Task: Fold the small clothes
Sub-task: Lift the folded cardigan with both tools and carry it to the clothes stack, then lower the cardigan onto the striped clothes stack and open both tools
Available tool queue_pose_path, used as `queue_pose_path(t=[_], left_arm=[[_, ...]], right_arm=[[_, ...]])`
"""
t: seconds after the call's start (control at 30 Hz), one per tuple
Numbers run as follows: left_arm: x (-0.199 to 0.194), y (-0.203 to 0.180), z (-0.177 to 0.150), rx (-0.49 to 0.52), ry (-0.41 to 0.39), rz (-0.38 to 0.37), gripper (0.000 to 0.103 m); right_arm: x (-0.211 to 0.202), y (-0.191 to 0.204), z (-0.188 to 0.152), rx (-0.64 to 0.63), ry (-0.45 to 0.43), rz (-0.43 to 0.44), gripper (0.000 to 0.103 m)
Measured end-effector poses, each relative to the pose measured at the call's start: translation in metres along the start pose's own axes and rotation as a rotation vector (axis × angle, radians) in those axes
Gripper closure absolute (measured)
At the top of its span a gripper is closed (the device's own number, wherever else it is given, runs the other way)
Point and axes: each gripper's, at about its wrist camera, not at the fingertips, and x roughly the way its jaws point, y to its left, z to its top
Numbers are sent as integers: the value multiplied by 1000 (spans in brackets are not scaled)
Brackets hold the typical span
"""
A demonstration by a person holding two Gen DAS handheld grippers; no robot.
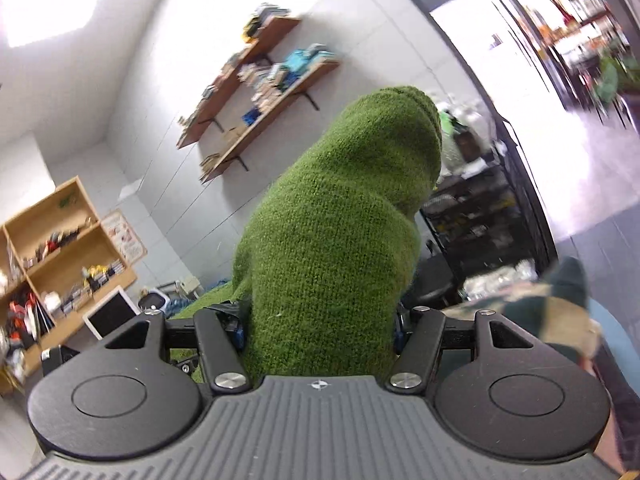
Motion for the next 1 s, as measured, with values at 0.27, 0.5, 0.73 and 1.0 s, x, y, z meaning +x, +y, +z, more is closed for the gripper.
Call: queue_pose_path(t=[0.27, 0.5, 0.73, 1.0], left_arm=[[57, 23, -51, -30, 71, 80, 28], [64, 51, -45, -59, 93, 27, 13], [23, 53, -33, 48, -14, 111, 0], [-13, 57, -28, 254, -33, 256, 0]], right_arm=[[11, -102, -22, 233, 75, -16, 3], [21, -125, -35, 300, 88, 31, 0], [-5, -116, -31, 235, 31, -46, 0], [-29, -54, -22, -171, -35, -311, 0]])
